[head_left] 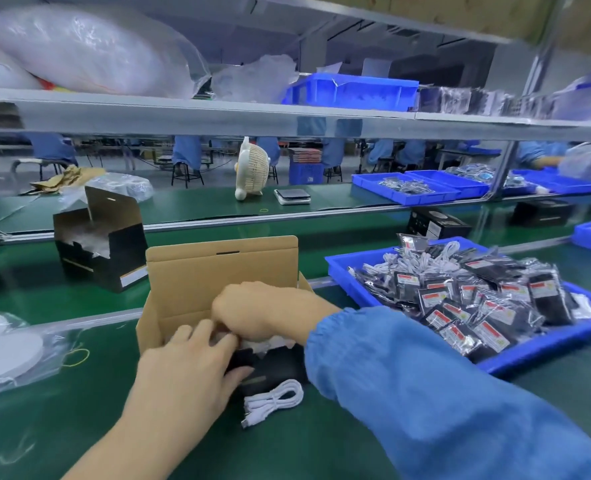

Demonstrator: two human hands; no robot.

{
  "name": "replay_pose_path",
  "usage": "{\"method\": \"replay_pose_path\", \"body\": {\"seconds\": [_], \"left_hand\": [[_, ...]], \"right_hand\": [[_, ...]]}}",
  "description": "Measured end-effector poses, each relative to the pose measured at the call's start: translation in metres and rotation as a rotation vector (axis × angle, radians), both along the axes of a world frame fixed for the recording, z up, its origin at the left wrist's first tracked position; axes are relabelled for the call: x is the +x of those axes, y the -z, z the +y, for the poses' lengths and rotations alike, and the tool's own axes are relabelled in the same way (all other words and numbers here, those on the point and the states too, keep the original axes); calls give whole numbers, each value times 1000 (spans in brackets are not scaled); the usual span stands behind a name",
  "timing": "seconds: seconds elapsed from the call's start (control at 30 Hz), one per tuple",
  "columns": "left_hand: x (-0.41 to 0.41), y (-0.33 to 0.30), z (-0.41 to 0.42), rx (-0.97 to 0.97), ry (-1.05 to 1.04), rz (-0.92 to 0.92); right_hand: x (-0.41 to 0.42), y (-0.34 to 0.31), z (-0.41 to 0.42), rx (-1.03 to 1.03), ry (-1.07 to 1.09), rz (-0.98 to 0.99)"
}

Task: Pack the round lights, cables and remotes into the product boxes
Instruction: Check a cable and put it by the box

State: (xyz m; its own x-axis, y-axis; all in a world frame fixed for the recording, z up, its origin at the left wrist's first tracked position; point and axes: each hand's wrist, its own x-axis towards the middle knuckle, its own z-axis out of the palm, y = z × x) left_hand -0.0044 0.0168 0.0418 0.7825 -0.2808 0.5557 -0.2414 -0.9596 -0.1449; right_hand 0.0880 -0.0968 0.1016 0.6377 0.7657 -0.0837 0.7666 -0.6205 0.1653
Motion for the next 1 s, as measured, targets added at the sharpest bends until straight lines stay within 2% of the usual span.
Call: {"method": "replay_pose_path", "body": {"seconds": [0.07,0.1,0.13,0.17,0.2,0.27,0.3,0.37,0.43,0.5,0.57,0.67,0.77,0.87,0.93,0.97,1.0], "left_hand": [[1,0,8,-38,0,-17],[2,1,11,-56,8,-15],[1,2,11,-74,8,-4],[0,5,11,-86,7,16],[-2,7,9,-90,13,31],[-3,10,9,-86,28,13],[-4,10,9,-84,28,22],[-3,10,10,-77,37,51],[-2,10,11,-78,29,64],[-1,11,11,-80,30,72],[-2,11,10,-90,37,81],[-3,11,12,-90,49,86],[-3,13,13,-80,44,108],[-4,11,12,-69,31,139],[-2,11,10,-65,34,140],[-2,11,9,-64,33,144],[-1,11,9,-59,35,152]], "right_hand": [[4,-20,-37,379,-22,52],[13,-29,-68,626,37,-6],[25,-36,-104,787,159,-93],[36,-39,-144,790,334,-170],[46,-39,-182,614,533,-181],[59,-18,-239,182,850,29],[61,-3,-259,68,906,137],[63,17,-284,156,910,166],[66,20,-295,238,830,60],[67,18,-292,95,754,42],[69,18,-287,43,732,121],[68,13,-279,152,744,357],[66,8,-268,109,779,360],[61,-14,-263,-29,754,205],[50,-42,-259,-77,725,-46],[42,-57,-254,-3,668,-165],[30,-71,-245,161,598,-239]]}}
